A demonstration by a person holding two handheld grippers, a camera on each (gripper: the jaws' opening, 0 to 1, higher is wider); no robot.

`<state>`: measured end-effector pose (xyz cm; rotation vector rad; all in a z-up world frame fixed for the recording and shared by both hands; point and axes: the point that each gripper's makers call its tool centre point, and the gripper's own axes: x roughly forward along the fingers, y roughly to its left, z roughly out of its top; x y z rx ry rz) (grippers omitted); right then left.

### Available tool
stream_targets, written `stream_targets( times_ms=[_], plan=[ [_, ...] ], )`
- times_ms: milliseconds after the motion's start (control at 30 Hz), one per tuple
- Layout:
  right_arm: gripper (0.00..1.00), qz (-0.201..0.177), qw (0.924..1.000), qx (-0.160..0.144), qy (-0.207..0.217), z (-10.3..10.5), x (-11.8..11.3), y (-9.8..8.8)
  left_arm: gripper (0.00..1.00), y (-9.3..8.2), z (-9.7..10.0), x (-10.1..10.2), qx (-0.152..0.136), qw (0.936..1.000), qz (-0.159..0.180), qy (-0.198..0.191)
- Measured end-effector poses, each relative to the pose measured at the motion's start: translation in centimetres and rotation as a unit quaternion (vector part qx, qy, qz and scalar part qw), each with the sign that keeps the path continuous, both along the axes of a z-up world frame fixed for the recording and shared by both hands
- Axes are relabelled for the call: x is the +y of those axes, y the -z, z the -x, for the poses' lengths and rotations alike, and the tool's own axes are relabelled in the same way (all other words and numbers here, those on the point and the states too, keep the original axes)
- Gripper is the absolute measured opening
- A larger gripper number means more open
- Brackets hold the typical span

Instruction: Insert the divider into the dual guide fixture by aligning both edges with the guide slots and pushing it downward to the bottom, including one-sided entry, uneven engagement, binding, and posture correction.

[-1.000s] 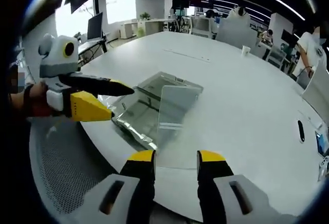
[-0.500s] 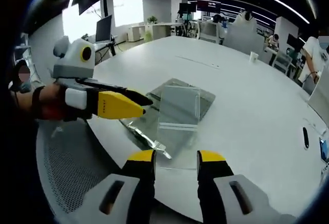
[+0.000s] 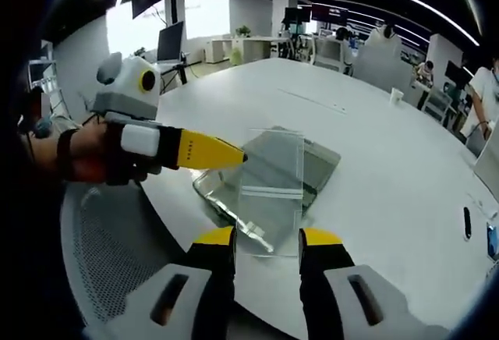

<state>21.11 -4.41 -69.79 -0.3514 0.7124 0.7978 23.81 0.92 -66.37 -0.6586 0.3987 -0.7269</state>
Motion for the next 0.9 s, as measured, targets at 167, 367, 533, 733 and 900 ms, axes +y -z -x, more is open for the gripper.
stream_targets(
  times_ms=[167,367,533,733,900],
  plan=[
    [0.28,0.0,0.9999,-0.005,-0.014,0.4,0.6,-0.3,0.01,0.2,0.0,0.4,0.008,0.9999,0.005,-0.008],
    [0.28,0.0,0.9998,-0.005,-0.021,0.9,1.1,-0.4,0.0,0.2,-0.1,0.6,0.022,0.9994,0.025,-0.013],
    [0.28,0.0,0.9996,-0.007,-0.028,1.0,1.5,-0.5,0.0,0.3,-0.3,1.1,0.038,0.9979,0.049,-0.018],
    [0.29,-0.001,0.9993,-0.002,-0.038,1.3,1.8,-0.4,0.0,-0.7,0.5,0.6,0.039,0.9958,0.082,0.001],
    [0.3,-0.002,0.9991,0.003,-0.043,1.4,1.5,-0.2,0.0,-0.9,0.7,0.1,0.024,0.9978,0.059,0.015]
  ],
)
